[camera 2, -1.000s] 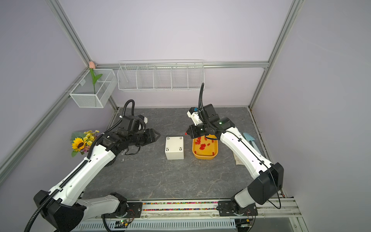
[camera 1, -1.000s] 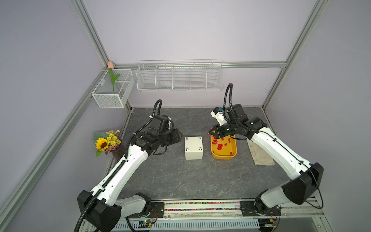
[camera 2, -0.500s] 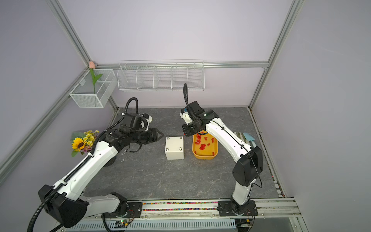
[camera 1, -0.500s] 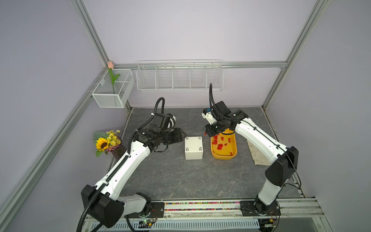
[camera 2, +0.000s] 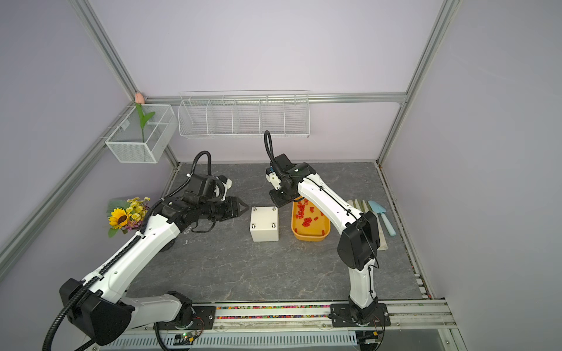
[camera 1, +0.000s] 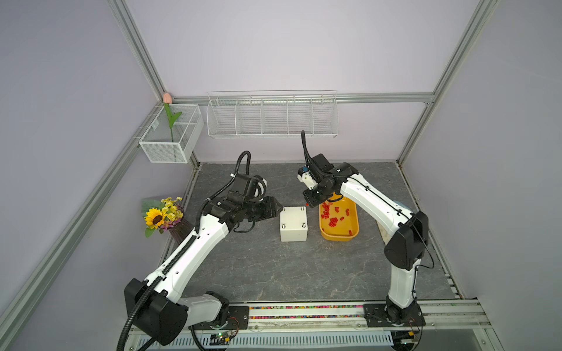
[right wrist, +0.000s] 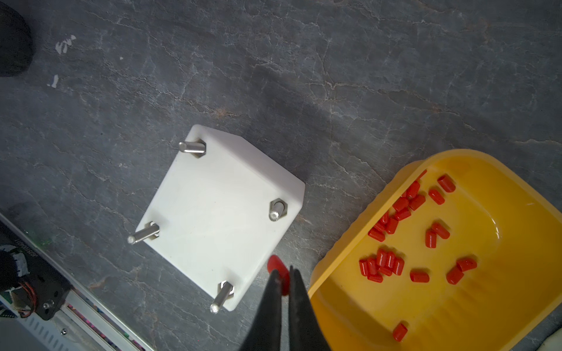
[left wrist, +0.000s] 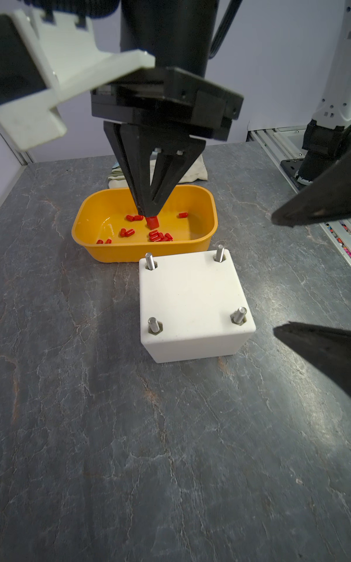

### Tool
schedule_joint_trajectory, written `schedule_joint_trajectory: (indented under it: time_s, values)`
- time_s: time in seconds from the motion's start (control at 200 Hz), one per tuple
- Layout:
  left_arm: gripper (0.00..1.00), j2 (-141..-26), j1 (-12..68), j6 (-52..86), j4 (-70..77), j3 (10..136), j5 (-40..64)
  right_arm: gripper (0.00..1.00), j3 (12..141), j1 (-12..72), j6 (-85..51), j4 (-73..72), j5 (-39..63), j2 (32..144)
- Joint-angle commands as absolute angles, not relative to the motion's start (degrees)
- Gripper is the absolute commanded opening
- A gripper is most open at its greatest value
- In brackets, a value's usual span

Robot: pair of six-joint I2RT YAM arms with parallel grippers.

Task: Cover the protruding screws with screw protection sleeves
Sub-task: Attach the screw protection sleeve to the screw.

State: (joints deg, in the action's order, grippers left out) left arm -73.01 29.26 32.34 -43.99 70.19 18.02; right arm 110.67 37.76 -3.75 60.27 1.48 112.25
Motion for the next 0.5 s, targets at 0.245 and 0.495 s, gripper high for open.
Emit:
schedule_joint_trajectory:
  time_s: [0.245, 0.495]
  values:
    - [0.54, -71.12, 28.92, 32.7, -43.86, 68.91, 18.36, 0.1, 117.35, 39.29, -1.3, 64.71, -0.81, 117.03]
    - [0.54, -70.54, 28.93, 32.77, -43.77, 69.08, 18.68, 0.09, 120.32, 39.45, -0.52, 66.61, -1.87, 119.62]
